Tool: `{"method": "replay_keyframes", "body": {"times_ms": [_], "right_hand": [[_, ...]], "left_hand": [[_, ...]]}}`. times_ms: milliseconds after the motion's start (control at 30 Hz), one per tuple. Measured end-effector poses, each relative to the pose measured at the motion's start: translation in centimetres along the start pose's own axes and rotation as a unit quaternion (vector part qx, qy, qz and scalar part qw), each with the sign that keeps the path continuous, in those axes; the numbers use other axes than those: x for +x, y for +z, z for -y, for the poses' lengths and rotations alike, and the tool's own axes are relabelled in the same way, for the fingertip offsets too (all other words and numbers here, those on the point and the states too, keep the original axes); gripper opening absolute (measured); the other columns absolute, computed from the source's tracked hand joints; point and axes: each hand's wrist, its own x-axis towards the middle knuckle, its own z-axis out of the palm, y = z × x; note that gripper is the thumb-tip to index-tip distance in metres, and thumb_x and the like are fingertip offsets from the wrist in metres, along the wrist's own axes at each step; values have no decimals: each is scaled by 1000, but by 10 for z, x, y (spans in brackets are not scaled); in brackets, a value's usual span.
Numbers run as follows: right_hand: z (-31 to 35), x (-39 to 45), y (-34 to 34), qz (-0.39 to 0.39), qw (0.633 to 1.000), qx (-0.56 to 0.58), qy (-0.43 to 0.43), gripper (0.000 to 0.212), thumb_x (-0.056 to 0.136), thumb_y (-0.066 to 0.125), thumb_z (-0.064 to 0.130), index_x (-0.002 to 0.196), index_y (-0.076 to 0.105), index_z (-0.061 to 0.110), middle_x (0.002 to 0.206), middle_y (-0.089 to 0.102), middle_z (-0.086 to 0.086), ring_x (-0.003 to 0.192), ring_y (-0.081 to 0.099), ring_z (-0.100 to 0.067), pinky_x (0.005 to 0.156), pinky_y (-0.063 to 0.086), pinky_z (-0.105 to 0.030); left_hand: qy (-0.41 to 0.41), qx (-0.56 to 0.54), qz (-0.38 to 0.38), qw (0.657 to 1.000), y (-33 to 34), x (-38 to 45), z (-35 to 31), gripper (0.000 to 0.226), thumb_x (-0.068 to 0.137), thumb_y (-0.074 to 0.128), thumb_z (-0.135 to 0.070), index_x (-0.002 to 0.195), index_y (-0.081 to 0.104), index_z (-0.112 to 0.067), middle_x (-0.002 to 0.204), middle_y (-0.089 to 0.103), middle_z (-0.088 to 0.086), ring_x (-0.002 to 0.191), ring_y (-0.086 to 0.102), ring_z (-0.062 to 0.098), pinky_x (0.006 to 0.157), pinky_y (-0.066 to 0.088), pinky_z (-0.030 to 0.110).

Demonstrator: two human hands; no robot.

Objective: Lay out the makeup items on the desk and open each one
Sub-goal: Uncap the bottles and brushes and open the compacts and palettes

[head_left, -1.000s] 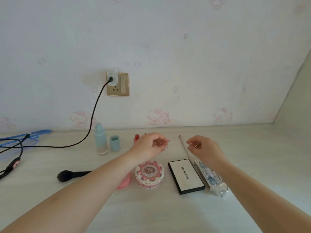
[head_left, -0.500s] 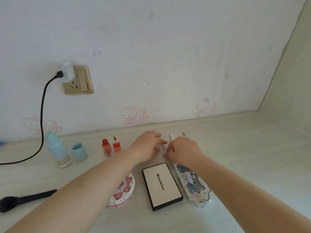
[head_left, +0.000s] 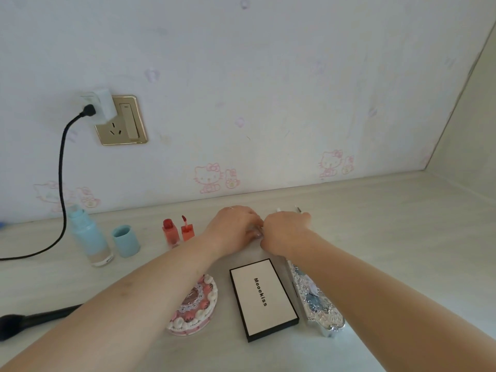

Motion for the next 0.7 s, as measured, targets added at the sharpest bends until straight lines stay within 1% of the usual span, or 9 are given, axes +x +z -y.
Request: {"method": "replay_keyframes", "body": {"times_ms": [67, 200, 267, 333, 433, 500, 567, 600, 700], "right_hand": [[2, 2, 0, -2, 1000, -25, -2, 24, 83, 46, 22, 104, 57, 20, 109, 61, -1, 104, 56, -24, 80, 30, -37], [0, 4, 1, -20, 1000, -9, -15, 21, 83, 46, 26, 98, 58, 18, 108, 61, -5, 105, 54, -27, 77, 30, -34], [-3, 3, 1, -33, 999, 22, -21, 24, 84, 47, 30, 97, 59, 15, 107, 61, -7, 104, 55, -28, 76, 34, -33], [-10, 0, -2, -38, 994, 103, -18, 21, 83, 50, 31, 95, 61, 17, 104, 63, -5, 101, 57, -26, 75, 38, -31], [-30, -10, -9, -41, 956, 290, -13, 4, 83, 58, 30, 83, 60, 26, 86, 63, 6, 82, 57, -15, 64, 39, -23], [-44, -21, -13, -57, 925, 375, -28, 6, 83, 64, 28, 78, 62, 26, 68, 58, 13, 65, 53, -5, 53, 36, -12], [-53, -36, -19, -68, 899, 431, -34, 7, 82, 68, 25, 75, 65, 24, 60, 56, 12, 50, 46, 2, 49, 35, -10], [-56, -43, -21, -70, 887, 455, -34, 7, 81, 69, 24, 75, 66, 23, 61, 58, 11, 50, 46, 2, 51, 35, -10], [-59, -66, -29, -82, 846, 526, -34, 7, 80, 72, 18, 75, 68, 23, 70, 67, 4, 63, 54, -7, 65, 42, -21]], "left_hand": [[-12, 2, -7, 1000, 2, 0, 1, 23, 88, 57, -32, 108, 68, -31, 114, 63, -7, 109, 54, 15, 89, 38, 27], [-48, -7, -27, 998, 5, -1, 2, 21, 87, 58, -35, 104, 69, -29, 111, 63, -4, 108, 54, 18, 88, 39, 29], [-54, -9, -39, 998, 5, -2, 3, 19, 86, 59, -35, 101, 69, -28, 109, 64, -5, 107, 55, 17, 88, 40, 30], [-58, -17, -51, 997, 1, -3, 3, 18, 86, 59, -35, 100, 68, -27, 106, 65, -5, 103, 56, 16, 85, 37, 28], [-62, -67, -67, 994, -10, -7, -1, 17, 84, 63, -38, 95, 69, -26, 97, 67, -7, 93, 59, 14, 78, 39, 28], [-56, -104, -69, 991, -21, -10, -10, 16, 82, 66, -38, 92, 69, -27, 90, 66, -9, 89, 60, 12, 77, 44, 30], [-48, -146, -73, 985, -35, -17, -20, 12, 81, 68, -37, 89, 70, -28, 85, 63, -14, 87, 60, 9, 78, 48, 30], [-45, -174, -77, 981, -42, -21, -25, 9, 80, 69, -35, 86, 70, -29, 83, 62, -16, 85, 59, 6, 79, 49, 30], [-38, -233, -106, 966, -67, -44, -35, 8, 76, 73, -33, 77, 68, -38, 80, 63, -19, 81, 58, -2, 78, 48, 23]]}}
